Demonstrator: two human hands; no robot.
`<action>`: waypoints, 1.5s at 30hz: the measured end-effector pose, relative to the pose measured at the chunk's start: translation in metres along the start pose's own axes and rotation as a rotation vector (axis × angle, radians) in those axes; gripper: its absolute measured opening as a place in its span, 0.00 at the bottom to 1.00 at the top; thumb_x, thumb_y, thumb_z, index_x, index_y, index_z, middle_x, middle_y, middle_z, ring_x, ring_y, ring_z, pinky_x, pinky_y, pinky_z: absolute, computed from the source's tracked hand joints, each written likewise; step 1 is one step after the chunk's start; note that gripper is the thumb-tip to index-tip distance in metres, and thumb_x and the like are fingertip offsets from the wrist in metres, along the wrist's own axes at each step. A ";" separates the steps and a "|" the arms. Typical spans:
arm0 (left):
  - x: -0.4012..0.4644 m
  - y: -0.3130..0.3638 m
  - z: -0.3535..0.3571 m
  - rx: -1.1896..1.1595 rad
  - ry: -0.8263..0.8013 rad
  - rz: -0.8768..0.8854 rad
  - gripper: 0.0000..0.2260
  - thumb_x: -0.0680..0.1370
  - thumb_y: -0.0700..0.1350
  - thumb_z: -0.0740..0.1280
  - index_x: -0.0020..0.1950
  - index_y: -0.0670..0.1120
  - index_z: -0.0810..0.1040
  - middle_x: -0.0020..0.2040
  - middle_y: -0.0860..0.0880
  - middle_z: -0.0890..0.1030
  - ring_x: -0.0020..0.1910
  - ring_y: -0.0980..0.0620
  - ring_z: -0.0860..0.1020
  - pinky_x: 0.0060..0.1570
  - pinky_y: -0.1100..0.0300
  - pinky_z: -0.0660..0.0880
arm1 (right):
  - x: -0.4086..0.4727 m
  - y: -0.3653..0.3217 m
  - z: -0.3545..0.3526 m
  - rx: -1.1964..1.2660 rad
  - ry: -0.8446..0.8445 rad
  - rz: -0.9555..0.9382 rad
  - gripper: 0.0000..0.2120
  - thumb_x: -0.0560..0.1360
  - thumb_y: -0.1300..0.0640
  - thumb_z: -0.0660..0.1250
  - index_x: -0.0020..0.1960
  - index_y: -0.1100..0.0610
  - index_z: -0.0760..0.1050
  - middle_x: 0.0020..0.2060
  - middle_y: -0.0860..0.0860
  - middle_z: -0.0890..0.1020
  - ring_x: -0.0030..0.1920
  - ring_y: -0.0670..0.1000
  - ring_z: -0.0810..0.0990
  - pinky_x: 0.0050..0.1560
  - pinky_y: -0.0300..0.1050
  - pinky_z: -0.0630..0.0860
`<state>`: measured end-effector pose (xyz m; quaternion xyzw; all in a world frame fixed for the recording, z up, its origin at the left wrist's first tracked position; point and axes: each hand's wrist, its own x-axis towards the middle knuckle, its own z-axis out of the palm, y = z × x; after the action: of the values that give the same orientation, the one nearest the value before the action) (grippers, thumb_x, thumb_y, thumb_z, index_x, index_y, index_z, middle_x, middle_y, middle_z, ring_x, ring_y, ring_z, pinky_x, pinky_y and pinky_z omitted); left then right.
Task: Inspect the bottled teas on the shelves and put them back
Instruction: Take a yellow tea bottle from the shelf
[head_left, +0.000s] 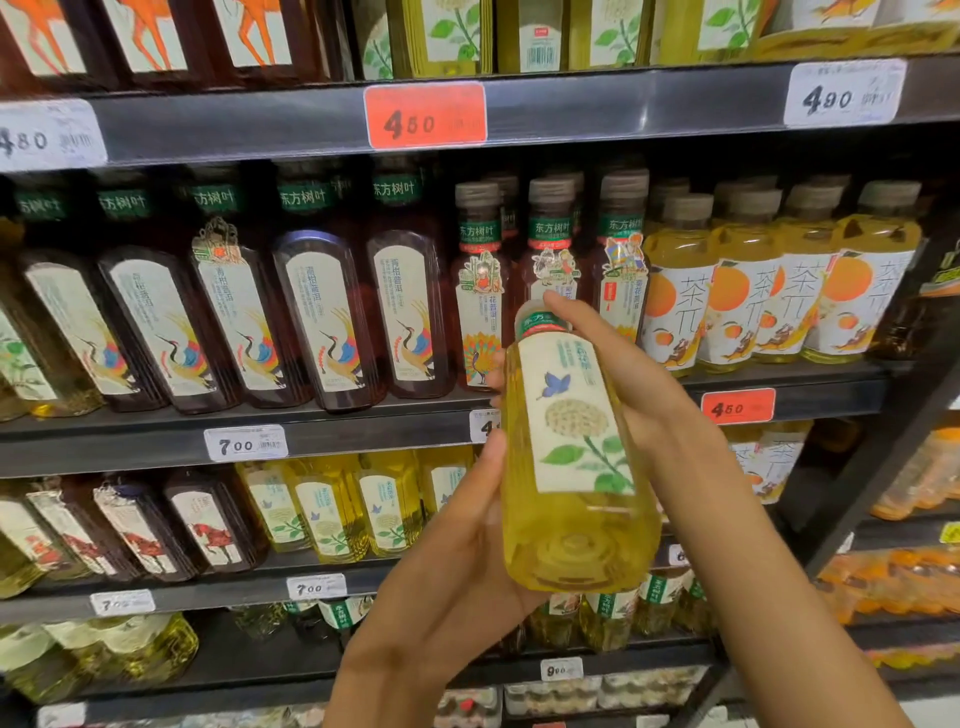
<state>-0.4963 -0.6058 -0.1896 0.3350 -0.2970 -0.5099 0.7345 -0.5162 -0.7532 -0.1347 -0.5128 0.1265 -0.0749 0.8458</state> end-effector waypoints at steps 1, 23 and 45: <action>-0.002 -0.006 -0.009 -0.041 -0.006 -0.005 0.29 0.62 0.57 0.79 0.61 0.49 0.81 0.59 0.43 0.81 0.56 0.47 0.81 0.58 0.49 0.77 | 0.006 -0.002 -0.003 -0.003 0.016 -0.024 0.16 0.79 0.48 0.60 0.54 0.61 0.72 0.39 0.60 0.80 0.39 0.56 0.81 0.43 0.48 0.79; 0.054 0.002 -0.054 0.901 0.395 0.407 0.36 0.63 0.34 0.79 0.67 0.46 0.69 0.56 0.50 0.81 0.55 0.58 0.80 0.50 0.69 0.76 | -0.014 -0.006 -0.005 -0.496 -0.353 -0.703 0.27 0.69 0.51 0.71 0.65 0.57 0.70 0.58 0.57 0.77 0.61 0.51 0.76 0.59 0.45 0.74; 0.035 -0.005 -0.056 0.701 0.236 0.362 0.23 0.65 0.50 0.72 0.59 0.54 0.74 0.52 0.57 0.84 0.52 0.58 0.82 0.46 0.68 0.77 | 0.007 -0.007 0.009 -0.316 -0.207 -0.784 0.13 0.73 0.54 0.64 0.55 0.59 0.73 0.41 0.49 0.82 0.42 0.51 0.83 0.43 0.45 0.78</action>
<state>-0.4449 -0.6302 -0.2239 0.5634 -0.4208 -0.1982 0.6828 -0.5068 -0.7507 -0.1252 -0.6500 -0.1536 -0.3184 0.6727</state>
